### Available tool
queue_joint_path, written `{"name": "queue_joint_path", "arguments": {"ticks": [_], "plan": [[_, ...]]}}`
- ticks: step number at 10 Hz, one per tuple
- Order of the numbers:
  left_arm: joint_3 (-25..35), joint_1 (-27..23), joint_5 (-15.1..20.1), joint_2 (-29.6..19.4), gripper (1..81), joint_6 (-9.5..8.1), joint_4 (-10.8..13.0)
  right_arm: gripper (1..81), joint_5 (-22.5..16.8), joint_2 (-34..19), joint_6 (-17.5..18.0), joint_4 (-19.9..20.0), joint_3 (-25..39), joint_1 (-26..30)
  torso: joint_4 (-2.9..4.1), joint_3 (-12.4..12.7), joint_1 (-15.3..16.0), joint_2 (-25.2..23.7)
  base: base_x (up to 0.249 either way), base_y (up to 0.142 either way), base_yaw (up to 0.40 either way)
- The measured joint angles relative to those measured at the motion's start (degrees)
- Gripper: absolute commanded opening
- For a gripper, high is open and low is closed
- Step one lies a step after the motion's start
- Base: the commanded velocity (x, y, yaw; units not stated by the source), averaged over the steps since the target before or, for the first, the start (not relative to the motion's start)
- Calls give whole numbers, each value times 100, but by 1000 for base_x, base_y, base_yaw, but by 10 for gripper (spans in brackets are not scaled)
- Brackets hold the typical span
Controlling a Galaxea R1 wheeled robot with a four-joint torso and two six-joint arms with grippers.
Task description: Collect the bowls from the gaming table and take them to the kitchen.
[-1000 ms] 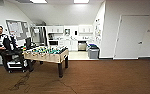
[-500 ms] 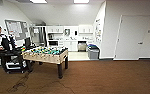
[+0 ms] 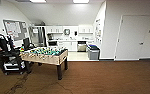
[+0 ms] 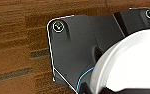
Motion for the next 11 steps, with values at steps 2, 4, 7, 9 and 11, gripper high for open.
{"name": "queue_joint_path", "arguments": {"ticks": [2,4,7,9,11], "plan": [[0,-1,-2,1,10,0,2,10,-11,-11,0,0,-2,0,0,0,-2,0,123,0,0],[0,-12,-2,0,10,0,2,10,-5,-9,0,0,-15,17,0,0,2,0,119,-69,0],[-6,-17,0,-13,10,0,2,10,-27,0,0,-2,-15,17,0,0,2,0,111,-62,0],[28,-22,-22,41,10,0,2,10,-18,-44,0,-2,-28,30,0,0,4,0,97,0,0],[13,20,11,-22,10,0,2,10,-38,-5,0,-9,-28,-28,0,0,0,0,92,0,0]]}}
